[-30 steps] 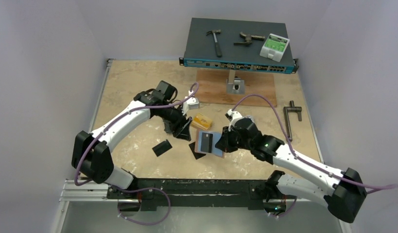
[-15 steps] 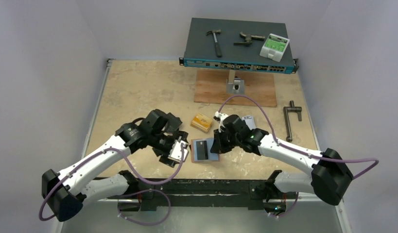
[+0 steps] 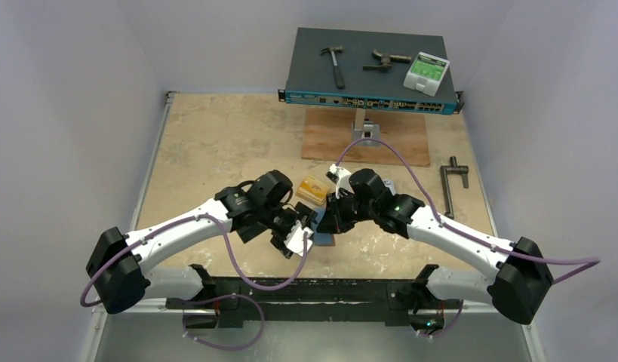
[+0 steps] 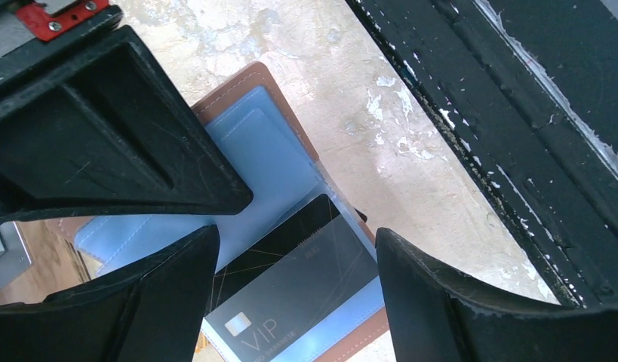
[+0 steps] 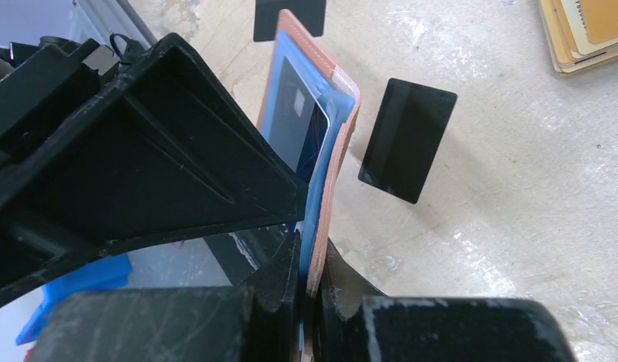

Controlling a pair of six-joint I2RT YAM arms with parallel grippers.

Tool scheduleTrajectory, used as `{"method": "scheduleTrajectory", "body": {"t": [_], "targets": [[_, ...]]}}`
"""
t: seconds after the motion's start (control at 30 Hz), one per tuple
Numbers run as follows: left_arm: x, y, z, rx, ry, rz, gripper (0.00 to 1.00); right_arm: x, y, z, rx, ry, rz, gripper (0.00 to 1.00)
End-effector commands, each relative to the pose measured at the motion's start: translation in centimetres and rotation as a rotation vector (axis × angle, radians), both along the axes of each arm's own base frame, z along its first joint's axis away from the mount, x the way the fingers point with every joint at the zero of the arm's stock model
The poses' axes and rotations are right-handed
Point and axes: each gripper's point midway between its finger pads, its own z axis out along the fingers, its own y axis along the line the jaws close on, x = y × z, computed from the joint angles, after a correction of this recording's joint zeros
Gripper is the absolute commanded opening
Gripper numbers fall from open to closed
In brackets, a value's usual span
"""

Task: Put the credit cards into the card holder
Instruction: Insert the credit card into the card holder.

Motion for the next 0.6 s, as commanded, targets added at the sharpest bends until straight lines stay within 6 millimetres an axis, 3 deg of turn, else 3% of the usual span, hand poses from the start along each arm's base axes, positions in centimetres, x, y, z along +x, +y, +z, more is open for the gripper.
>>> {"method": "scheduleTrajectory", "body": {"t": [0.0, 0.43, 0.57], "targets": [[0.1, -1.3, 1.1, -0.026, -0.055, -0.074, 0.75, 0.3, 1.6, 4.0, 0.109, -0.075, 0.072, 0.0], [0.4, 0.8, -1.6, 0.119, -0.02, -0.017, 0.68, -0.2, 1.0, 6.3, 0.158, -0.142, 0.077, 0.0], [0.7, 0.9, -1.7, 0.134, -0.018, 0.006, 0.67, -0.3, 0.7, 5.7, 0.143, -0.135, 0.081, 0.0]]}}
